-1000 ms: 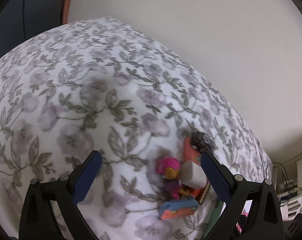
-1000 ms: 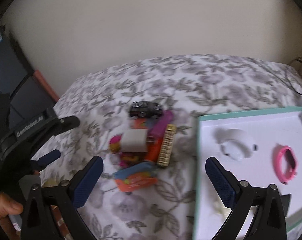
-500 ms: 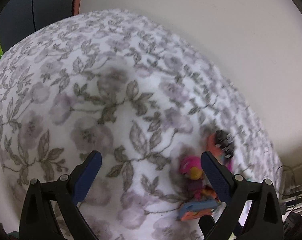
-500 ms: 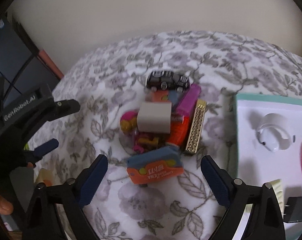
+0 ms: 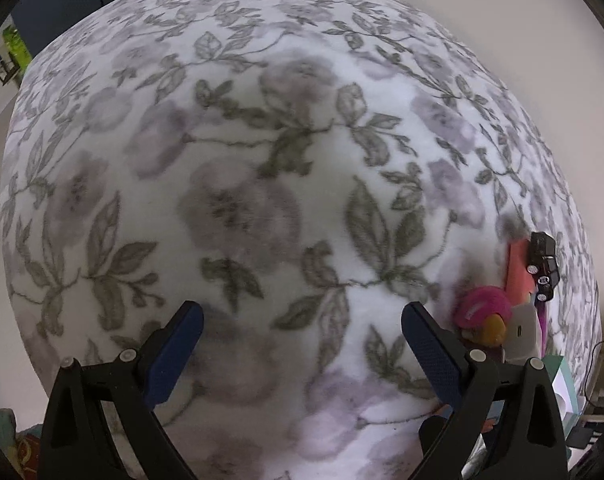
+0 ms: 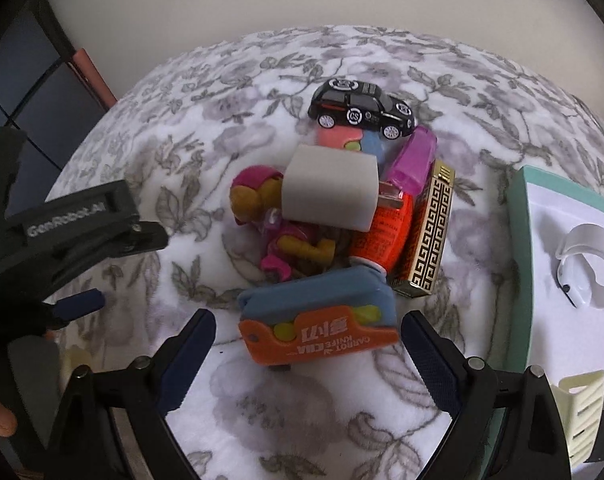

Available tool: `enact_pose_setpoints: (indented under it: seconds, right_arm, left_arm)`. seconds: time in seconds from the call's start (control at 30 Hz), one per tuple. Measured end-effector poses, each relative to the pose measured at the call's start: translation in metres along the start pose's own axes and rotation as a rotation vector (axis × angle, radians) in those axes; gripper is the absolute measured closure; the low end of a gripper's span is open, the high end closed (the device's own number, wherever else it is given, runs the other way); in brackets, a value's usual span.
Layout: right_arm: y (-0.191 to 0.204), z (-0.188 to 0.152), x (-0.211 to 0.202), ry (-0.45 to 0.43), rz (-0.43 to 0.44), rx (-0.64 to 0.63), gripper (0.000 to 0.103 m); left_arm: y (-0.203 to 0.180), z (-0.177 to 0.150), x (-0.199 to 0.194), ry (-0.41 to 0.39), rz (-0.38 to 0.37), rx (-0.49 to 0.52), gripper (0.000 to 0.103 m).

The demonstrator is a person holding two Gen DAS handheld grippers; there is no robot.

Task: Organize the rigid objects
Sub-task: 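Return both tools to the pile and grasp the orange pencil case with the right tool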

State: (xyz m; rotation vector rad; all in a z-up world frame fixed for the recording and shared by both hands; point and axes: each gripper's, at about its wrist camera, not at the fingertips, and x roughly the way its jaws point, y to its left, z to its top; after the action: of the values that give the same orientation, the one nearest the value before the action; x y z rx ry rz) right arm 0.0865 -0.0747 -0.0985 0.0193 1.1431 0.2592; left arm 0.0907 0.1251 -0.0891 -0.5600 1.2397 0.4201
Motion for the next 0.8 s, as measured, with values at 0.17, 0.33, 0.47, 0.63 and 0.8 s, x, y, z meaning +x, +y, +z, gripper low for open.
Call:
enact_pose_setpoints:
  seconds: [0.17,0.33,0.47,0.63,0.8]
  right_arm:
    - [0.003,0.003,0.001,-0.015,-0.024,-0.014,0.025]
    - [-0.001,0.003,-0.002,-0.018,-0.005,0.008,0.025]
    - [-0.006,0.004,-0.006,-0.018,0.015,0.029,0.026]
    - [-0.022,0.01,-0.026,-0.057,0.046,0.097,0.026]
    - [-0.041,0.015,-0.047,-0.1,0.058,0.158,0.026]
  left_arm:
    - [0.003,-0.001,0.0,0.011,-0.023,-0.016,0.004]
    - [-0.005,-0.001,0.001,0.034,-0.054,-0.006,0.004]
    - [-0.015,-0.001,0.001,0.047,-0.101,0.014,0.004]
    - [-0.031,-0.001,-0.004,0.044,-0.177,0.047,0.004]
    - [-0.053,-0.003,-0.01,0.027,-0.225,0.113,0.004]
